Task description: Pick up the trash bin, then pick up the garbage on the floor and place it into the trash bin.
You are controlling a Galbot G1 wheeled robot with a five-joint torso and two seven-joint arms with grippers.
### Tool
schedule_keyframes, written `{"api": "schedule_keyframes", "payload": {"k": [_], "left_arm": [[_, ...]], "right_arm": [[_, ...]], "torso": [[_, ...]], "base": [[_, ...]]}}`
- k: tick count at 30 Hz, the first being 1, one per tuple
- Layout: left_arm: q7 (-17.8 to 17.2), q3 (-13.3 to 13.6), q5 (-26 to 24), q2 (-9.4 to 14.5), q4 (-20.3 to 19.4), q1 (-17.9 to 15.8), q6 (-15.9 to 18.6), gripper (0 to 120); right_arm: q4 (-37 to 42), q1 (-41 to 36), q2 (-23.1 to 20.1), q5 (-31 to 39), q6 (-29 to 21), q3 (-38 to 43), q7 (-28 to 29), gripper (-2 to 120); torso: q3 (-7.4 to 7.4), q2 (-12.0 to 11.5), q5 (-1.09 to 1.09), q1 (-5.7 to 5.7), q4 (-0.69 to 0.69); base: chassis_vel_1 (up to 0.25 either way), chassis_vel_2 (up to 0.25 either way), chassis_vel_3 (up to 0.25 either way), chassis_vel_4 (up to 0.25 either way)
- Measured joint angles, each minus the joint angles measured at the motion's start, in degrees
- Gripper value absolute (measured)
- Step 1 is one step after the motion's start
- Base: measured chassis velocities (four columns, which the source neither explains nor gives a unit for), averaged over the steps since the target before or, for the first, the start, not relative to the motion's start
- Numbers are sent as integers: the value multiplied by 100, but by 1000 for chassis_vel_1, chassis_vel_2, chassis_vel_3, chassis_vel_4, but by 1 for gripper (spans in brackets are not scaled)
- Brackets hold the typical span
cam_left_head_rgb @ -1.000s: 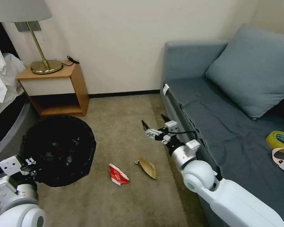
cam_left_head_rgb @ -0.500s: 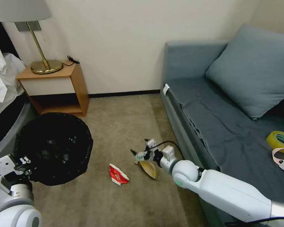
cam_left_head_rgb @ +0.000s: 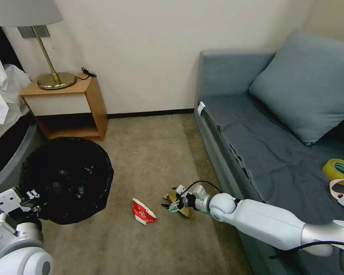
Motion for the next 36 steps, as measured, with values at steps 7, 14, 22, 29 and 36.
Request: {"api": "schedule_keyframes", "payload": {"k": [7,14,22,29,36], "left_arm": [[2,44,61,-9,58,-15,-24,2],[3,87,98,-38,60,-21,-41,2],[9,92,109,-25,22,-31,-37,2],[9,86,110,-12,2,-23,-26,2],[10,89,109,-6,-21,-6,-23,2]], "right_arm": [[-696,-57,389,-230,284,-188,-54,100],[-1207,-59,708,-362,597,-335,-51,100],[-1832,-81,1037,-600,871,-408,-57,100],[-2190,-69,1156,-706,887,-383,-11,100],[-2748,-71,1333,-1017,1008,-236,22,100]], "torso": [[0,0,0,0,0],[0,0,0,0,0],[0,0,1,0,0],[0,0,-1,0,0],[0,0,0,0,0]], "base": [[0,0,0,0],[0,0,0,0],[0,0,0,0],[0,0,0,0],[0,0,0,0]]}}
